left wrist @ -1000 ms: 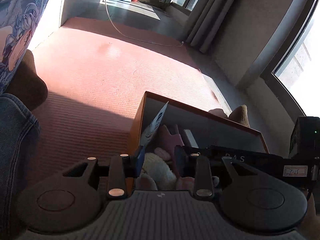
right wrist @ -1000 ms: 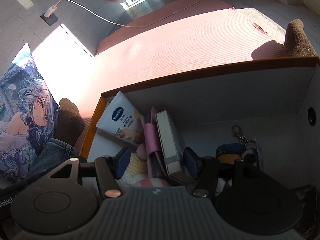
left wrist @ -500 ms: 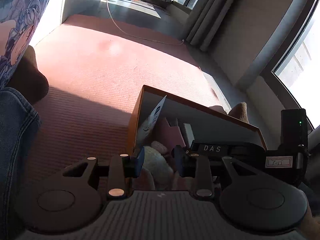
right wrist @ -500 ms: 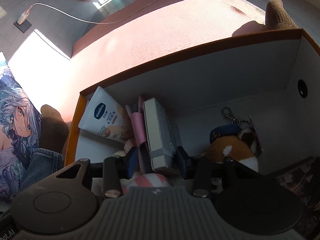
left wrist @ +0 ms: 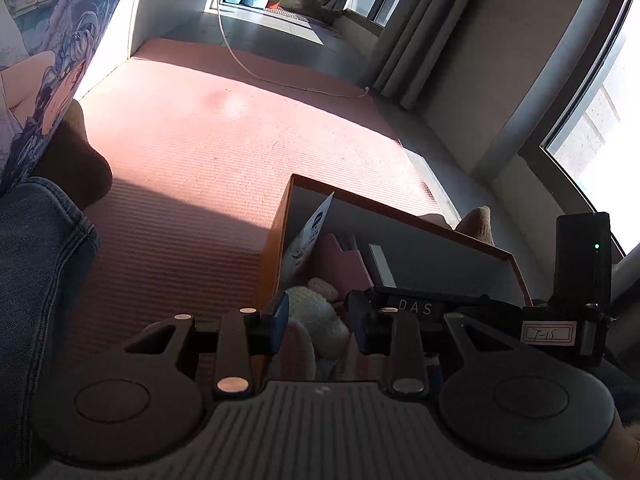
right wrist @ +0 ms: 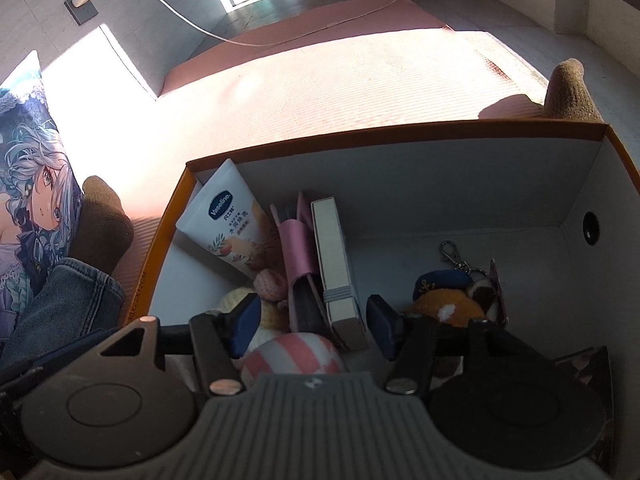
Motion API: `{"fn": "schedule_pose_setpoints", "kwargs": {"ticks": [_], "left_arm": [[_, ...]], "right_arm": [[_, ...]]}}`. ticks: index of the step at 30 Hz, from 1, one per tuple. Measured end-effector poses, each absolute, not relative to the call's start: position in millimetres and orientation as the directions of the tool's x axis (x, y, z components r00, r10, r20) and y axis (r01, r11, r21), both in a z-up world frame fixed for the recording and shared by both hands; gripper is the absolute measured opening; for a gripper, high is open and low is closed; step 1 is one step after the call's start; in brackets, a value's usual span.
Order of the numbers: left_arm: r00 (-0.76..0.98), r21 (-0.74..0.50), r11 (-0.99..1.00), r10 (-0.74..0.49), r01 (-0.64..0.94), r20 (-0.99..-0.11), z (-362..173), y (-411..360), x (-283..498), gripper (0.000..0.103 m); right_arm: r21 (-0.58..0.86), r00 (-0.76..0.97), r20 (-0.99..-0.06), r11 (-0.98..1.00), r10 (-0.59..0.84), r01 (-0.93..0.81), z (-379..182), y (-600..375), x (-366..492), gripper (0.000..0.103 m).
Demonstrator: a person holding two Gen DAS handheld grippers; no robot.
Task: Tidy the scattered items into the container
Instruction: 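Withdraw both tools up out of the shoebox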
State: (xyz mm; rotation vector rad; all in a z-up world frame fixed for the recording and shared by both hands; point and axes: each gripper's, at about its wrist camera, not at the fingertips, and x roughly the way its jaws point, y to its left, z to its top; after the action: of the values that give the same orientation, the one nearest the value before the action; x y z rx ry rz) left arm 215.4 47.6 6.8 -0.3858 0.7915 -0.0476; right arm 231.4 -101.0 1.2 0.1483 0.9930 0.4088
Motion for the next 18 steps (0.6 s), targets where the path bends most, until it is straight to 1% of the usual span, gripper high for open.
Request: {"fn": "schedule_pose_setpoints", "kwargs": {"ticks": [4,6,13,18], "left_arm": [[0.718,-0.362,0.926,-0.178,-0.11,-0.673,16,51,199,0.041],[0.722,-0.363,0.924,-0.17,-0.119,-0.67,19,53,190,0.043],[0.718,-0.371,0.916,-0.154,-0.155,-0.679,23,60,157,0.045],[0.711,-0.355,0.925,-0.157,-0.138,-0.686,25,59,134,0.045]], "right_arm": [[0.273,0.507,-0.766,0.914,0.394,-0.299,8,-103,219,0.068],[0.27,0.515,-0.756,0.909,0.404,-0.318,11,-104,212,0.068],[0.26,0.554,-0.723,0.905,0.413,-0.336,22,-115,187,0.07],[0.254,0.616,-0.651,0.892,0.443,-0.374,35,-132,148,0.071]]}}
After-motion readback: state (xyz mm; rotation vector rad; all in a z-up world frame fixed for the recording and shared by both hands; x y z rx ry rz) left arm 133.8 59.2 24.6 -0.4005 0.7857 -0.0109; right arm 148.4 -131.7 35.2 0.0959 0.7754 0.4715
